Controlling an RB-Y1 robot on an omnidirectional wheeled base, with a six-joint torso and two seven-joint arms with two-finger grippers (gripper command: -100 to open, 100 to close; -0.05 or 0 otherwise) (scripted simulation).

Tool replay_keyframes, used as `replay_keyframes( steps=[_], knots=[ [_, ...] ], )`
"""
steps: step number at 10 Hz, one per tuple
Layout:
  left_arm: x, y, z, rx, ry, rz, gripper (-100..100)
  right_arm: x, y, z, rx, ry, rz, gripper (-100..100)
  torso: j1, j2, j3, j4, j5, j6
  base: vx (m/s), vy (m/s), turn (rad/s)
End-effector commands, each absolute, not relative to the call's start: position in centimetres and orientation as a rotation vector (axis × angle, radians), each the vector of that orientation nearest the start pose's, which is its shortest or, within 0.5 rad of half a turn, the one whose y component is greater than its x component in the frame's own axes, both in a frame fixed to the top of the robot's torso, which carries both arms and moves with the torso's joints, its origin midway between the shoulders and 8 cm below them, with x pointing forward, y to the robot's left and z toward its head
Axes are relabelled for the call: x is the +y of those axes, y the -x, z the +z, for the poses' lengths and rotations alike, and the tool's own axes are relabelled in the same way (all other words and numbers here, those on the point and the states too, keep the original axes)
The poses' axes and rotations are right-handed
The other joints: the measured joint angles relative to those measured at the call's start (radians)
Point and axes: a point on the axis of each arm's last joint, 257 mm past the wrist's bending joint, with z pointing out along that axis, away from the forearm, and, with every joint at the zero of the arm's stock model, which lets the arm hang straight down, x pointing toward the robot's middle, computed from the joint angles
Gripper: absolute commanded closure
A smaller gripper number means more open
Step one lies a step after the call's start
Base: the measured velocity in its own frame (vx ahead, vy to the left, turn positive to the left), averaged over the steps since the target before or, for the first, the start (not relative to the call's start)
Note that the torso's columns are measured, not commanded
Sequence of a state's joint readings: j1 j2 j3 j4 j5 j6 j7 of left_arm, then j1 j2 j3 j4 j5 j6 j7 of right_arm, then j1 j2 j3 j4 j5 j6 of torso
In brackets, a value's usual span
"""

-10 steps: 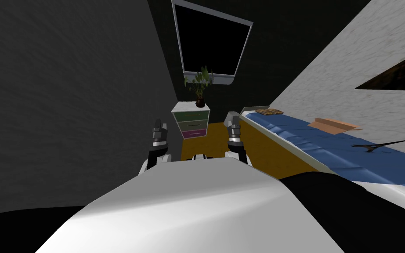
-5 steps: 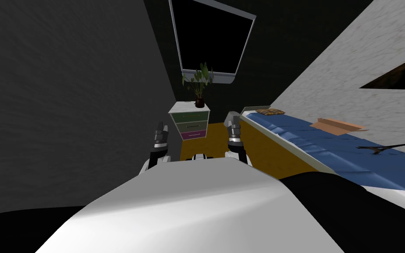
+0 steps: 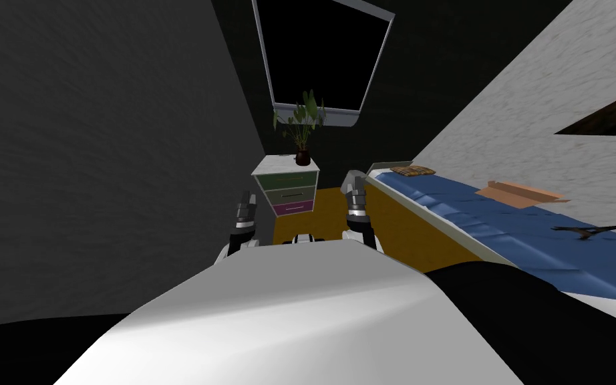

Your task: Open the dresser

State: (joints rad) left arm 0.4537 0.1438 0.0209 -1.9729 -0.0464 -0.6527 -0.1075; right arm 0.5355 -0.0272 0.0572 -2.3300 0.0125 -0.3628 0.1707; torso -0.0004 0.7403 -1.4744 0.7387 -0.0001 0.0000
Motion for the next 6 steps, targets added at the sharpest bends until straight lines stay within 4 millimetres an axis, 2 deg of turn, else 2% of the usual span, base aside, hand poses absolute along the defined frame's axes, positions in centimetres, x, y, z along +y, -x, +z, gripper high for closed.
replay_keyframes(
  steps=[1,6],
  knots=[
    [28.5,-36.9,-8.7,0.860,0.542,-1.142,-100,-26.2,-35.7,0.7,0.772,-0.659,1.155,0,0.000,-0.003,-0.002,-0.001,0.000,0.000,0.141,-0.025,-0.026],
    [29.3,-36.2,-11.4,0.861,0.540,-1.140,-100,-26.2,-35.7,0.7,0.773,-0.659,1.155,0,0.001,-0.002,-0.001,-0.001,0.000,0.000,0.150,-0.010,-0.017]
  ],
)
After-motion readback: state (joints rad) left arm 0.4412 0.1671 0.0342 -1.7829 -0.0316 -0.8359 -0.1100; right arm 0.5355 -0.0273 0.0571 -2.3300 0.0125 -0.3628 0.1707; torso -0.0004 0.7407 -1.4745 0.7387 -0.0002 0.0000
